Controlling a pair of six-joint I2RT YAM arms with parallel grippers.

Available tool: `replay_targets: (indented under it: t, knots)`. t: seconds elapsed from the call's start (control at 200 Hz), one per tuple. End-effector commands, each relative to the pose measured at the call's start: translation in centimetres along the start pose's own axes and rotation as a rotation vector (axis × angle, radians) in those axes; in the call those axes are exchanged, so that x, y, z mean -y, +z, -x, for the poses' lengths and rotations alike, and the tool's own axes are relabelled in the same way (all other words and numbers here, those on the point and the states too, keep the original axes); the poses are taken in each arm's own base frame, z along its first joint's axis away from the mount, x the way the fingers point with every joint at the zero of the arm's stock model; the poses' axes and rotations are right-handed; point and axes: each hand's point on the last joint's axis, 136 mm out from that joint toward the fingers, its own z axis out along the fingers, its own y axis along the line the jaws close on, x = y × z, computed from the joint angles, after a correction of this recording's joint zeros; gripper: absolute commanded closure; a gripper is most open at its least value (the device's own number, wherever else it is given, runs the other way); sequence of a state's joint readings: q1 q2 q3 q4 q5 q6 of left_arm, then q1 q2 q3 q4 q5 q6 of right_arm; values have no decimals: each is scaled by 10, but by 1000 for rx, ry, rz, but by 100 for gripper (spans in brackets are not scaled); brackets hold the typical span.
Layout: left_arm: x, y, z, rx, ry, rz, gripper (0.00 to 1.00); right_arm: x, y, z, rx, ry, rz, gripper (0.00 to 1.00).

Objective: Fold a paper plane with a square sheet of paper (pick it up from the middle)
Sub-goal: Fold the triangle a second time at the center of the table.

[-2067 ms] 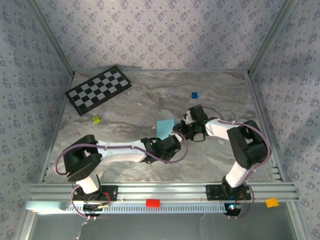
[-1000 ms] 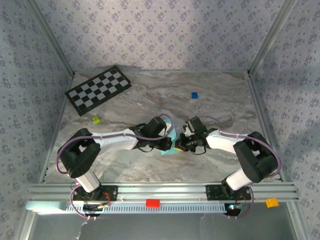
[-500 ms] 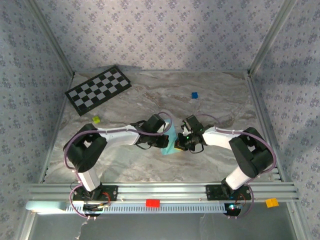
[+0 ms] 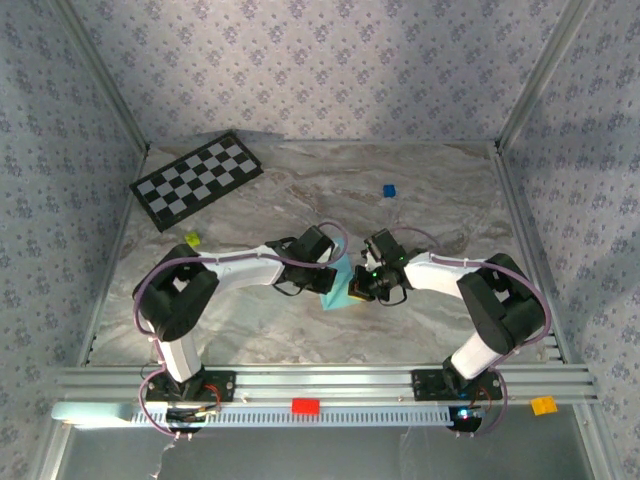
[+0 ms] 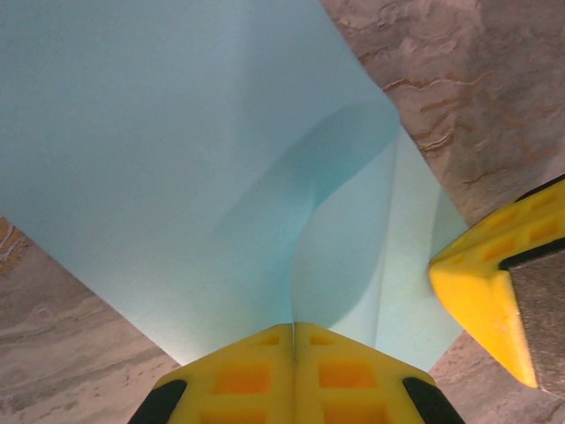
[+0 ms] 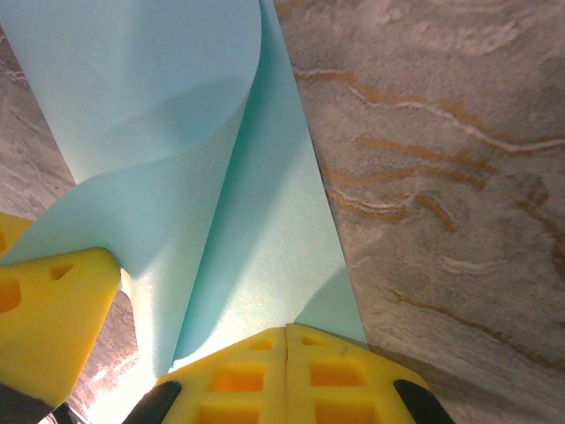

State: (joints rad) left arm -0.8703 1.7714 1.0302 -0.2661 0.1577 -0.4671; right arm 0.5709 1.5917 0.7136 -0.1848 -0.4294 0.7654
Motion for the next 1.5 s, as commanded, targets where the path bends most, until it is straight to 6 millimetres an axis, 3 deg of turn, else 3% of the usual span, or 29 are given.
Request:
replay_targets:
  t: [0.0, 0.57, 1.494]
  knots:
    - [-7, -1, 1, -9, 16, 41, 97, 39, 4, -13, -32, 46, -146, 97]
    - [-16, -4, 11, 23, 20, 91, 97, 39, 4, -14, -33, 52, -138, 97]
    - [-26, 2, 7, 5, 13, 136, 97, 40, 5, -14, -37, 57, -134, 97]
